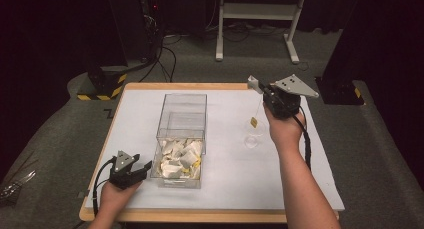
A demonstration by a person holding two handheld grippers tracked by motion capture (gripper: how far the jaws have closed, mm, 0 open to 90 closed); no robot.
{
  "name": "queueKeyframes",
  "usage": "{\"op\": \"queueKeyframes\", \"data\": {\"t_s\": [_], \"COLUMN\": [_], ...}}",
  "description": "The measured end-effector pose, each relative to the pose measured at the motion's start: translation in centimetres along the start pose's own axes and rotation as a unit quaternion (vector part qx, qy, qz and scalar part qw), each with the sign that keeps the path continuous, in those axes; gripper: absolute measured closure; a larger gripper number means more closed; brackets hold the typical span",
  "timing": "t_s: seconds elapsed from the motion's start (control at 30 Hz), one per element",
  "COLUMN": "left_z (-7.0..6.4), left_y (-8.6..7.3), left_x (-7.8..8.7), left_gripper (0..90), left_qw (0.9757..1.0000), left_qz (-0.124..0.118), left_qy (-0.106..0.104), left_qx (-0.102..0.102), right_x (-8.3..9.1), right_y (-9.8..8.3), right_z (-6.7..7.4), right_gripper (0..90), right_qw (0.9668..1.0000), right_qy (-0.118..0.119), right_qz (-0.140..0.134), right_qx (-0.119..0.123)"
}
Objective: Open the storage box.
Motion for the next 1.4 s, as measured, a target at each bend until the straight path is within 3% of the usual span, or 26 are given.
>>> {"op": "queueKeyframes", "data": {"t_s": [0.57,0.93,1.4], "left_z": [0.0,-0.1,-0.1], "left_y": [0.0,0.0,0.0], "left_x": [0.0,0.0,-0.1], "left_gripper": [42.0,42.1,42.1], "left_qw": [1.0,1.0,1.0], "left_qz": [0.002,0.002,0.003], "left_qy": [-0.001,-0.001,0.0], "left_qx": [-0.002,-0.003,-0.005], "right_x": [-0.7,-0.3,0.1], "right_y": [-3.7,-6.3,-9.2], "right_z": [-0.2,-0.1,-0.6], "right_gripper": [89.9,89.8,89.7], "right_qw": [0.999,0.9973,0.9914], "right_qy": [-0.001,0.002,0.002], "right_qz": [0.044,0.074,0.131], "right_qx": [-0.001,-0.001,-0.003]}}
Point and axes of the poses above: each handheld gripper's, and its own axes: x roughly backward along the jaws, y roughly out of its top, z roughly to its left, the point moved 2 cm from there along -x, roughly forward along the jaws, and after that the axes turned 2 degrees about -x, right-handed, at the moved point
